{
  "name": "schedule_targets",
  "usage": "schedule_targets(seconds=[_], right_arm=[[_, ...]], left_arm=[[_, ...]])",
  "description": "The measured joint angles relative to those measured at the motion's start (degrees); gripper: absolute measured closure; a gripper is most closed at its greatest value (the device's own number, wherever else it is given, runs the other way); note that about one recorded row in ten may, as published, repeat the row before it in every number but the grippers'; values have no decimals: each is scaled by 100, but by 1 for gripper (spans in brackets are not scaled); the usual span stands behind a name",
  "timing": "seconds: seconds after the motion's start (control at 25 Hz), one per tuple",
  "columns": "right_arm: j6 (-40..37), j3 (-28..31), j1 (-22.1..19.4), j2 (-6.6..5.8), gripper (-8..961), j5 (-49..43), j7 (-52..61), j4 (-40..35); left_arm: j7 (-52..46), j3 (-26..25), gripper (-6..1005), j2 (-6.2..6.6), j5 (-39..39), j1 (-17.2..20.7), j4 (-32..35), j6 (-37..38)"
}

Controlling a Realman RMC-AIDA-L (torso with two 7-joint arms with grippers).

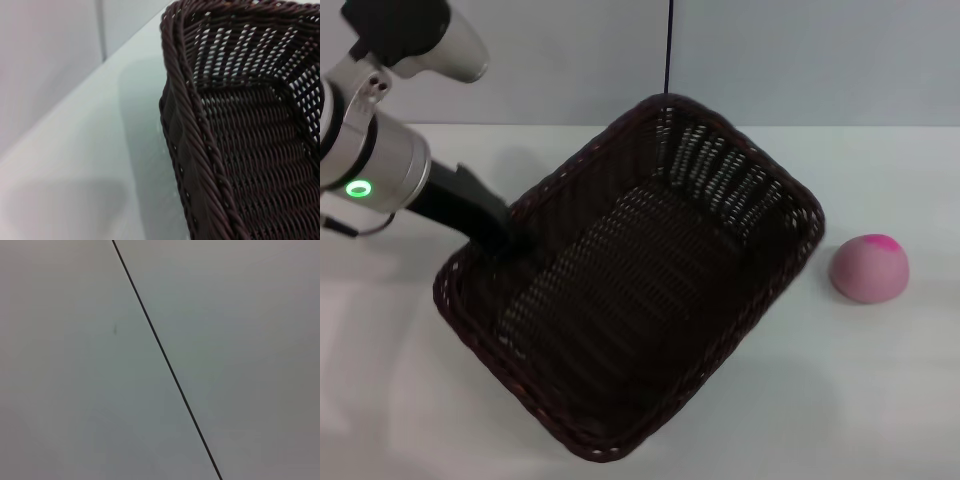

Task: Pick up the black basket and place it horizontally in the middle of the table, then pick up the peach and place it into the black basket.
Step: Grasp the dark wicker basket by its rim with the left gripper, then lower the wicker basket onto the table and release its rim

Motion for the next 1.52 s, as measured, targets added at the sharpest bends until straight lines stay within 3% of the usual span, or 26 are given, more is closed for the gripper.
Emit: schedule_targets(seconds=[0.2, 0.24, 0.64, 1.24, 1.52], right_arm=[[-41, 0, -54, 7, 289, -23, 0, 0], [-48, 0, -74, 8, 289, -29, 6, 8], [-56, -48, -128, 25, 290, -32, 100, 87], [-106, -71, -129, 26, 290, -49, 105, 225], [-107, -71, -120, 20, 290, -50, 105, 223]], left_arm=[[1282, 78, 807, -6, 8, -249, 105, 7], [1900, 190, 807, -14, -4, -339, 118, 5], [3166, 778, 808, -42, -226, -620, 250, -338], [3230, 1254, 823, -33, -198, -420, 220, -1087], [2808, 1224, 768, -26, -203, -430, 194, -1069]])
